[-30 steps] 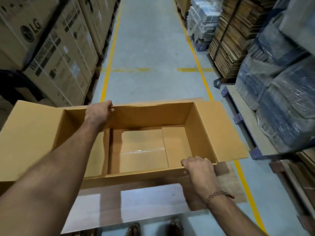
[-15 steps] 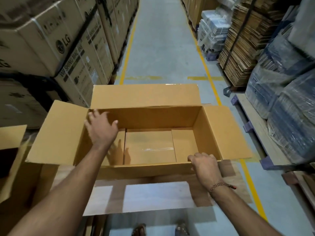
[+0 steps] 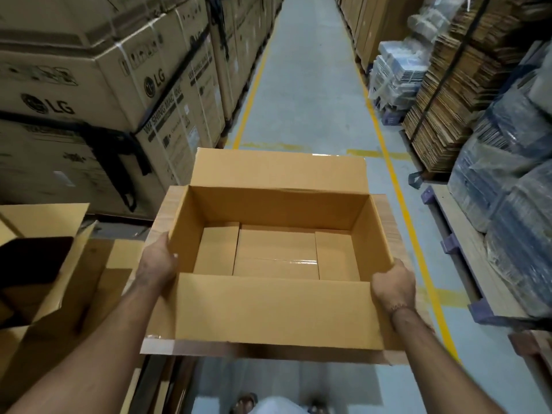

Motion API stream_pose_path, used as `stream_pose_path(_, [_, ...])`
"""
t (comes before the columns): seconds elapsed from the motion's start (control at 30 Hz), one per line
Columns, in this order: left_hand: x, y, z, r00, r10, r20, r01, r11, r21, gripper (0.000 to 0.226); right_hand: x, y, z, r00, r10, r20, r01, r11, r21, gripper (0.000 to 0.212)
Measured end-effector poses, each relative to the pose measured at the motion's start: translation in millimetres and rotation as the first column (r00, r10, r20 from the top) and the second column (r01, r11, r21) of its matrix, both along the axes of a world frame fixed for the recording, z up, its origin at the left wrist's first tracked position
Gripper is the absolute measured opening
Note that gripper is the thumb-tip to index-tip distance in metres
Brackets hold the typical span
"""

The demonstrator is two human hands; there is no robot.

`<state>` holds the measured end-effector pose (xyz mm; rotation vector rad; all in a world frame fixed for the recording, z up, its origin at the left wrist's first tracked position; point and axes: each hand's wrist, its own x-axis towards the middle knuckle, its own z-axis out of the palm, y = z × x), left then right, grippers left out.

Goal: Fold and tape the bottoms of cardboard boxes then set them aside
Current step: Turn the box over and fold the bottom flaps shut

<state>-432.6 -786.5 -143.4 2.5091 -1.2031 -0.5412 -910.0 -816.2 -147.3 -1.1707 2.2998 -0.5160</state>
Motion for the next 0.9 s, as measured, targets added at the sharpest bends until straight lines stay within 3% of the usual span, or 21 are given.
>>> stream_pose_path(0.07, [-5, 0, -1, 1.0, 0.01, -0.019, -0.01, 1.0, -0.022, 0.044, 0, -2, 2, 1.0, -0.014, 0.02, 0.014, 1.0, -0.004, 0.032])
stream_pose_path(0.33, [-8, 3, -3, 0.987, 0.084, -0.139, -0.101, 0.987, -0.124, 0.042, 0, -3, 3, 0.998, -0.025, 0.062, 0.026, 0.999, -0.021, 0.028])
stream_pose_path(0.4, [-11, 9, -6, 0.97, 0.155, -0.185, -0.191, 0.961, -0.198, 0.046, -3, 5, 3, 0.999, 0.006, 0.047, -0.002, 0.998, -0.068, 0.036])
stream_pose_path(0.47, [-18, 19, -10, 0.96, 0.246, -0.132, -0.274, 0.921, -0.278, 0.05, -5, 21, -1, 0.991, 0.033, -0.129, -0.054, 0.985, -0.164, 0.054])
stream_pose_path(0.53, [-30, 32, -10, 0.935, 0.351, -0.054, -0.348, 0.873, -0.342, 0.055, -2, 42, -3, 0.964, -0.036, -0.264, -0.033, 0.967, -0.252, 0.069])
stream_pose_path(0.6, [-45, 47, -8, 0.887, 0.46, -0.044, -0.442, 0.817, -0.37, 0.056, 2, 61, -6, 0.956, -0.127, -0.264, 0.052, 0.961, -0.272, 0.081])
stream_pose_path(0.7, [-61, 63, -8, 0.819, 0.572, -0.038, -0.556, 0.778, -0.291, 0.048, 9, 78, -8, 0.97, -0.178, -0.165, 0.154, 0.977, -0.146, 0.092])
stream_pose_path(0.77, [-61, 70, -11, 0.799, 0.594, -0.095, -0.6, 0.774, -0.202, 0.048, 13, 82, -4, 0.982, -0.174, -0.079, 0.168, 0.983, -0.081, 0.084])
stream_pose_path(0.9, [-55, 73, -12, 0.854, 0.509, -0.108, -0.52, 0.839, -0.161, 0.053, 22, 80, 13, 0.995, -0.098, -0.021, 0.093, 0.98, -0.175, 0.065])
